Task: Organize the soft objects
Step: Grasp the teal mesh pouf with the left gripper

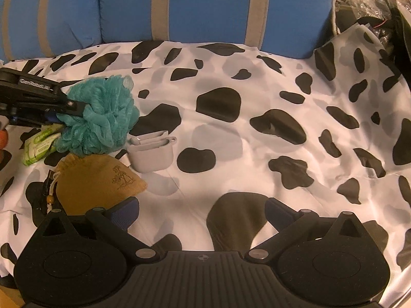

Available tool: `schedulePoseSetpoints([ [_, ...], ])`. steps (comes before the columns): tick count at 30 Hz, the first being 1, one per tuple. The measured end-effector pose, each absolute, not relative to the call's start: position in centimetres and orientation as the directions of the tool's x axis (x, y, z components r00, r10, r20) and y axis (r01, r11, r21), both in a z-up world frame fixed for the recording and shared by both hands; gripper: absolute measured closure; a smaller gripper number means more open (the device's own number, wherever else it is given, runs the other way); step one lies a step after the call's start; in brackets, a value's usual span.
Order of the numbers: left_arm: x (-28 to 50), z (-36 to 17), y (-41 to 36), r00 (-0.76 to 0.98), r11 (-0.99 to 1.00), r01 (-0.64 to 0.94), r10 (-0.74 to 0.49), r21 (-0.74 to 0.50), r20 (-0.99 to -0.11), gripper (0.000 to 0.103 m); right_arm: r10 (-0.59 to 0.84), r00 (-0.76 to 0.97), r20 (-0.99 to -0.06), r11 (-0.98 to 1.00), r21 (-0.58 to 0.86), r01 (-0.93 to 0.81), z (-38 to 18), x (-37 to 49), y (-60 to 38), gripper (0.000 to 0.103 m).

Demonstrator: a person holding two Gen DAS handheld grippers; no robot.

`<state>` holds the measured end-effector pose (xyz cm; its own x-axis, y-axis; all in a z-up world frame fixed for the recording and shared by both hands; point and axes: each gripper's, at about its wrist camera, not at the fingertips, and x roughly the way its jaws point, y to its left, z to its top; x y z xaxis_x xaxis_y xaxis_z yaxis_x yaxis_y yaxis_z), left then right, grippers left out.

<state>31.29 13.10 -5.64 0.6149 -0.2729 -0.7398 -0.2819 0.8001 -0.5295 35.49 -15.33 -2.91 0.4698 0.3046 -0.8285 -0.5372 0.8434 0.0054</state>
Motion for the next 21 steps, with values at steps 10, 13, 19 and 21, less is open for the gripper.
schedulePoseSetpoints([
  [10,29.8,-1.5,13.1,0.721,0.86,-0.207,-0.188,-0.466,-0.667,0.082,0.356,0.469,-0.808,0.85,0.073,-0.521,-3.4,36.6,-13.9,0.0],
  [13,29.4,-0.7,13.1,0.74,0.869,-0.201,-0.168,-0.452,-0.651,0.083,0.367,0.471,-0.802,0.845,0.076,-0.529,-3.7,37.0,-13.2,0.0],
  [19,28.3,0.7,14.0,0.774,0.871,-0.189,-0.152,-0.454,-0.614,0.083,0.395,0.456,-0.798,0.825,0.088,-0.559,-4.7,37.9,-11.6,0.0],
  [21,28.1,0.9,14.5,0.781,0.858,-0.192,-0.16,-0.476,-0.604,0.083,0.406,0.443,-0.799,0.816,0.099,-0.569,-5.1,38.2,-11.1,0.0],
])
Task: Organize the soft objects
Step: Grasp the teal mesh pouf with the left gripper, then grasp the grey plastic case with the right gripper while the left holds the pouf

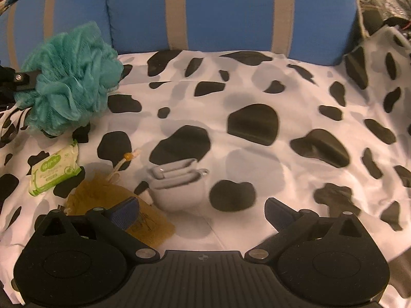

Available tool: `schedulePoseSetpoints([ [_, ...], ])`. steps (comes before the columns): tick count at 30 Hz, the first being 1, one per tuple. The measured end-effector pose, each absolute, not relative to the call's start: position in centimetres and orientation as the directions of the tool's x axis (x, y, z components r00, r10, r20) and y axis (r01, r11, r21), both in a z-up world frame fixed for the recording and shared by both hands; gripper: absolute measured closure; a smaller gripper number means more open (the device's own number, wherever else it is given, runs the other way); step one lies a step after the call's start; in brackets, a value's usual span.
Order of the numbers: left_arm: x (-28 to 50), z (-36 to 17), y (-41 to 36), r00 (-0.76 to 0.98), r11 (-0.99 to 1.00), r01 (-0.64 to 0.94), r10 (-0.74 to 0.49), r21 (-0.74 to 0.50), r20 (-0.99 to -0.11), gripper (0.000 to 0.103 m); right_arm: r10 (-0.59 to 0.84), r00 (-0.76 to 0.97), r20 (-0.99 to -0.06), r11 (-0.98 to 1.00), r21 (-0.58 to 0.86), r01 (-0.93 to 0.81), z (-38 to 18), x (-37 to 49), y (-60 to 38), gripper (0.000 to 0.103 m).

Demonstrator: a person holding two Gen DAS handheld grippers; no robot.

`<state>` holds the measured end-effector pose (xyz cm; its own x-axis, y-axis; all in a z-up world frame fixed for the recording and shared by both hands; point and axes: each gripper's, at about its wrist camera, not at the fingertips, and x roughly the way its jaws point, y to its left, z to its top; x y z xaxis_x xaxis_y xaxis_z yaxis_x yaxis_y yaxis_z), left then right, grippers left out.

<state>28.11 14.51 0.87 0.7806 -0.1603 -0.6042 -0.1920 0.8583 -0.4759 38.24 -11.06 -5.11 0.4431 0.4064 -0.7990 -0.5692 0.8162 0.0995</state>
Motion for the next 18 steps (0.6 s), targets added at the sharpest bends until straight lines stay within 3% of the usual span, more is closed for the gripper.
schedulePoseSetpoints([
  [6,27.4,1.0,15.7,0.79,0.836,-0.215,-0.156,-0.505,-0.593,0.083,0.42,0.417,-0.806,0.805,0.12,-0.581,-6.3,39.2,-9.5,0.001],
  [18,27.3,1.0,15.5,0.782,0.865,-0.215,-0.126,-0.454,-0.611,0.083,0.421,0.397,-0.815,0.798,0.126,-0.589,-7.8,40.6,-8.3,0.02],
])
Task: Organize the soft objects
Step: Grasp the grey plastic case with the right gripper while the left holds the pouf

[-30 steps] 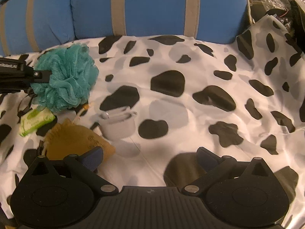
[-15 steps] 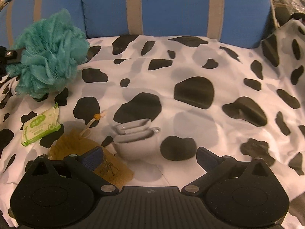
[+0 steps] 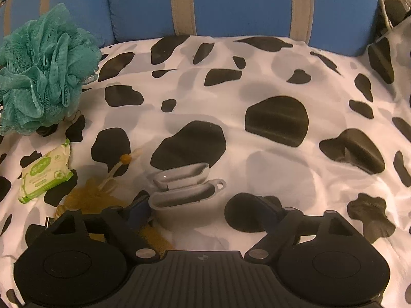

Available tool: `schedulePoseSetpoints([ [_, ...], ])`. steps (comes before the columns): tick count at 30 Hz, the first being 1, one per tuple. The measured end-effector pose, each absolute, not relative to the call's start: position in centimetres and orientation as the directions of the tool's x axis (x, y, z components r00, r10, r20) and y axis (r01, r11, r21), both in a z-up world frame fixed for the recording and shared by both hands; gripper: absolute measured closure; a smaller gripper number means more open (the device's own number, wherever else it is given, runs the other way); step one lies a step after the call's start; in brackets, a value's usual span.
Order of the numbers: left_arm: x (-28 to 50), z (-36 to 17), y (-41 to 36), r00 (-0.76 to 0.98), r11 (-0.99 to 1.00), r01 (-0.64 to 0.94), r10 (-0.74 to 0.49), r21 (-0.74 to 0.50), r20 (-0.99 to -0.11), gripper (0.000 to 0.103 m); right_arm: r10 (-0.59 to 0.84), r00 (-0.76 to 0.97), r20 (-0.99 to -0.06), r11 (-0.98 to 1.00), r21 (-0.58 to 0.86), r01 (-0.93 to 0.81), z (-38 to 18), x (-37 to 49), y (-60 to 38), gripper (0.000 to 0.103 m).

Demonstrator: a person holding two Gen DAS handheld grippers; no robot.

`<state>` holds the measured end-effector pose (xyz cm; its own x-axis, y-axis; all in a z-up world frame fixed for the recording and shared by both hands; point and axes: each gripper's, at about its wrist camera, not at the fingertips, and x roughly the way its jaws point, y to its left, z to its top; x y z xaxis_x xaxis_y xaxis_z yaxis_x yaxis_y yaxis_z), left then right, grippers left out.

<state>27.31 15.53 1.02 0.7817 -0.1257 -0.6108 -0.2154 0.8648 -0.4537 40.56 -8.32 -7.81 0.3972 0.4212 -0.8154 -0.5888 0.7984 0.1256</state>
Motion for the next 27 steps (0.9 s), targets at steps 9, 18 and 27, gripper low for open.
schedulePoseSetpoints([
  [9,27.4,1.0,14.8,0.776,0.893,-0.196,-0.11,-0.404,-0.621,0.083,0.437,0.4,-0.806,0.765,0.099,-0.636,-7.4,39.8,-7.5,0.049],
  [18,27.1,1.3,14.6,0.785,0.915,-0.175,-0.092,-0.362,-0.612,0.083,0.449,0.483,-0.752,0.784,0.072,-0.616,-4.9,39.8,-8.2,0.05],
  [27,25.7,2.4,13.6,0.804,0.949,-0.13,-0.068,-0.286,-0.591,0.083,0.489,0.549,-0.678,0.789,0.076,-0.61,-1.4,39.3,-9.1,0.05],
])
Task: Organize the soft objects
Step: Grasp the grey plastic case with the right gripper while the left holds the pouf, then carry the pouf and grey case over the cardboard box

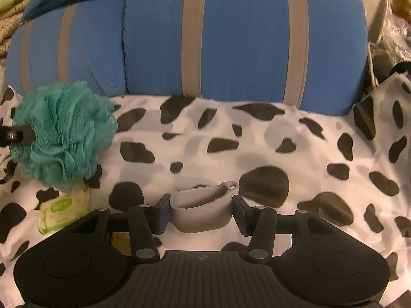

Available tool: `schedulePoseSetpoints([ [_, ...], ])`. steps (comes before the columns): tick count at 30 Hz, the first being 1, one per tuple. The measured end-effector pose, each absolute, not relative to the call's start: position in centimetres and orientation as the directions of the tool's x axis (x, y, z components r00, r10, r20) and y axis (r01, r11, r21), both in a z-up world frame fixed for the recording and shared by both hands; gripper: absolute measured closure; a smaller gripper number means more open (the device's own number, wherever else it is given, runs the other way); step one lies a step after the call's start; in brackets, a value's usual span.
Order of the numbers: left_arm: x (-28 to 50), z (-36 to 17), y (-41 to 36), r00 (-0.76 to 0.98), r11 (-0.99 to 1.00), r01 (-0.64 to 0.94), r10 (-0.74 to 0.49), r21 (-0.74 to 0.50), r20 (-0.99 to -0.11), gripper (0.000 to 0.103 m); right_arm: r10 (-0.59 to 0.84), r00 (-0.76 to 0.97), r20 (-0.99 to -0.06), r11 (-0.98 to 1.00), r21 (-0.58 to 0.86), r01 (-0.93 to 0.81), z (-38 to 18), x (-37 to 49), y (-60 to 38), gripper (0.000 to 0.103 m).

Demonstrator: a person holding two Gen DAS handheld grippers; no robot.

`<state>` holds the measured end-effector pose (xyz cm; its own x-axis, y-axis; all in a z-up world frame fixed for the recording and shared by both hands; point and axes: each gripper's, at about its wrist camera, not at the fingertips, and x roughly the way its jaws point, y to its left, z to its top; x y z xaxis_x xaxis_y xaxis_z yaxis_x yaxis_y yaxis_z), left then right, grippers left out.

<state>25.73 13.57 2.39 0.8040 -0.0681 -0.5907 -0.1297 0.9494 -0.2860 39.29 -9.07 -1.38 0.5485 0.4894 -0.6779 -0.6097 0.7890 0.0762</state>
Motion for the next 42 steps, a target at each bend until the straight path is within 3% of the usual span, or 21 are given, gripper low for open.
schedulePoseSetpoints([
  [28,18.9,3.6,9.1,0.801,0.957,-0.137,-0.046,-0.257,-0.597,0.083,0.59,0.508,-0.628,0.704,0.093,-0.704,2.7,29.0,-13.0,0.05],
  [42,14.0,3.5,5.0,0.785,0.959,-0.136,-0.048,-0.247,-0.618,0.083,0.601,0.465,-0.65,0.665,0.084,-0.742,3.1,22.0,-15.6,0.05],
])
